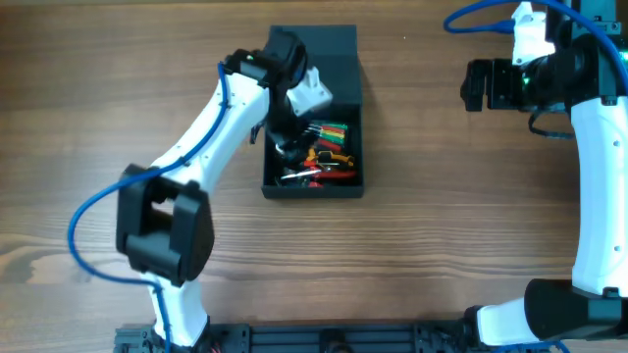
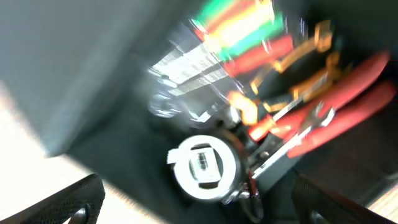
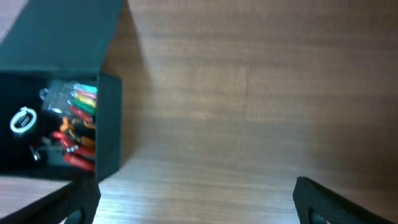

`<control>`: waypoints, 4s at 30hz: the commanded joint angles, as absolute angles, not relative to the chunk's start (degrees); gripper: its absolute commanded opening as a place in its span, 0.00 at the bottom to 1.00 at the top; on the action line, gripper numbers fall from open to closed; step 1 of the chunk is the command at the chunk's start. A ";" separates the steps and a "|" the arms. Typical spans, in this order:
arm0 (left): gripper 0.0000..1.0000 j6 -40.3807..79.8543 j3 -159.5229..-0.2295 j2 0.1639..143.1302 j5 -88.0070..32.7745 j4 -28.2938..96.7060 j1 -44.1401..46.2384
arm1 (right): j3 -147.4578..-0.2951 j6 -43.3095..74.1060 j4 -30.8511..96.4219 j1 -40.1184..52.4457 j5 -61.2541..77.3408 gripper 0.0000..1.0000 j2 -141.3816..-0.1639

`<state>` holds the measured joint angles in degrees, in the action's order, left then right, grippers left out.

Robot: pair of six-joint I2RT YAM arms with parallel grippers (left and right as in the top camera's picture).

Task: Pack container

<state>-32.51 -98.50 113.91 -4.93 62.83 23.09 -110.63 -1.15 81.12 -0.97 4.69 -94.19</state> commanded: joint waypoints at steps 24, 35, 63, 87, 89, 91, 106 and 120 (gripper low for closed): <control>0.11 -1.23 -106.63 114.65 -37.10 56.25 -7.88 | -110.24 5.98 68.99 -0.12 21.76 0.04 -111.24; 0.08 -3.25 -106.63 127.09 -42.54 51.05 -3.44 | -110.24 0.89 63.22 0.21 28.29 0.04 -125.12; 0.08 0.95 -106.63 140.09 -50.35 35.73 -1.87 | -110.24 2.22 50.30 0.91 42.57 0.06 -136.75; 0.08 0.95 -106.63 140.55 -50.28 34.87 0.03 | -110.24 3.36 47.16 4.71 43.83 0.04 -140.49; 0.08 0.97 -106.63 140.55 -50.09 34.65 0.49 | -110.24 2.94 47.00 4.73 45.01 0.04 -140.49; 0.08 0.97 -106.63 140.55 -50.09 34.59 0.78 | -110.24 2.94 46.70 4.71 46.04 0.04 -140.49; 0.07 2.48 -106.63 140.53 -50.17 34.44 0.91 | -110.24 -0.05 46.57 5.10 51.13 0.04 -140.49; 0.07 3.49 -106.63 140.53 -51.66 33.91 0.86 | -110.24 -3.11 45.76 5.08 57.12 0.04 -140.46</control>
